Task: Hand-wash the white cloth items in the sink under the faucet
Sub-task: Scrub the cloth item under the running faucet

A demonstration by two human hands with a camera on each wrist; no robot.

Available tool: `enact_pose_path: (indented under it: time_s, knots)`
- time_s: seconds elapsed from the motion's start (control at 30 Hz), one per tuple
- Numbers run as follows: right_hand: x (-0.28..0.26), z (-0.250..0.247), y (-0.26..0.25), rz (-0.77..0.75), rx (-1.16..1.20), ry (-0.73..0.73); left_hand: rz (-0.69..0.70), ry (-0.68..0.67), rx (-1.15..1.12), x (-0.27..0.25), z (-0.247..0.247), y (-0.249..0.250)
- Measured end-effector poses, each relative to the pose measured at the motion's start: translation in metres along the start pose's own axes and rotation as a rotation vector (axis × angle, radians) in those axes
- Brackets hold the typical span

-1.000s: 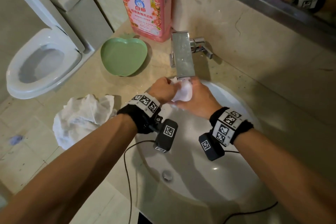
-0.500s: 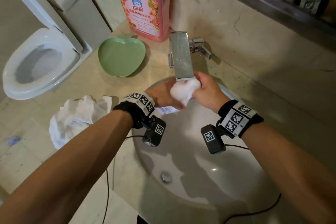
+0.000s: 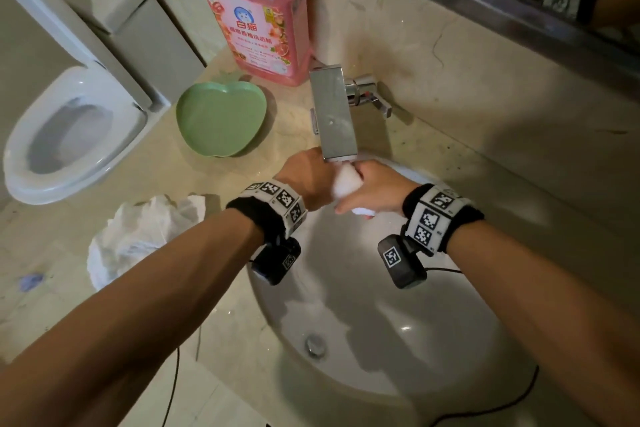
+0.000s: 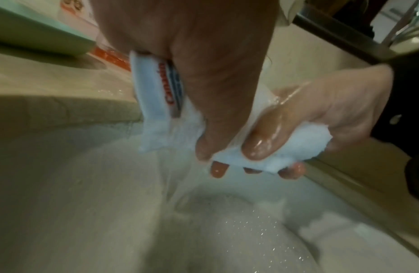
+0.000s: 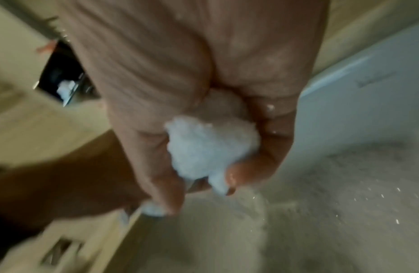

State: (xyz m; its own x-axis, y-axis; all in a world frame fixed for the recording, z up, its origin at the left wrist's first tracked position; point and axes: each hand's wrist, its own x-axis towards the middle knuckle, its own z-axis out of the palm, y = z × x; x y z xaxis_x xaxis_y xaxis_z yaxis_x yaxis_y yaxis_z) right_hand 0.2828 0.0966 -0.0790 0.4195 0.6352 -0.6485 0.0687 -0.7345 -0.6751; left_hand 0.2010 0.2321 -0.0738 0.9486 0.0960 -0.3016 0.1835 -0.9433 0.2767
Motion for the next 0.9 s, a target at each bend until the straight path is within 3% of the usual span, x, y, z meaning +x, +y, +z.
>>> enact_pose_path:
  time_s: [0.1,0.23,0.37,0.47,0.6,0.63,0.67,0.7,0.73,0.8,0.9]
  knots:
    - [0.005,0.008,-0.003,-0.080,-0.347,0.088,-0.127,-0.070,0.024,0.004,-0.002,0.002]
    - [0.010,0.010,-0.003,-0.211,-0.629,0.219,-0.262,-0.064,-0.124,0.010,0.002,0.004]
    - [0.012,0.013,-0.001,-0.330,-0.757,0.293,-0.236,-0.115,-0.117,0.015,0.006,0.007]
    - [0.011,0.013,0.004,-0.303,-0.778,0.286,-0.230,-0.167,-0.098,0.017,0.006,0.005]
    - [0.013,0.009,0.014,-0.271,-0.683,0.344,-0.213,-0.172,-0.179,0.014,0.014,-0.005]
    - [0.014,0.007,0.017,-0.253,-0.666,0.341,-0.213,-0.168,-0.079,0.004,0.013,-0.018]
    - [0.014,0.005,0.021,-0.226,-0.619,0.328,-0.297,-0.122,-0.084,-0.001,0.012,-0.021]
    - [0.013,0.003,0.024,-0.198,-0.546,0.310,-0.305,-0.078,-0.161,-0.003,0.010,-0.022]
    - [0.010,0.003,0.026,-0.172,-0.464,0.285,-0.347,-0.091,-0.491,0.011,0.002,-0.021]
    - [0.003,0.007,0.024,-0.150,-0.256,0.197,-0.257,-0.152,-0.774,-0.006,-0.012,-0.019]
    - [-0.004,0.014,0.013,-0.144,0.112,0.086,-0.167,-0.067,-0.741,-0.017,-0.013,-0.026]
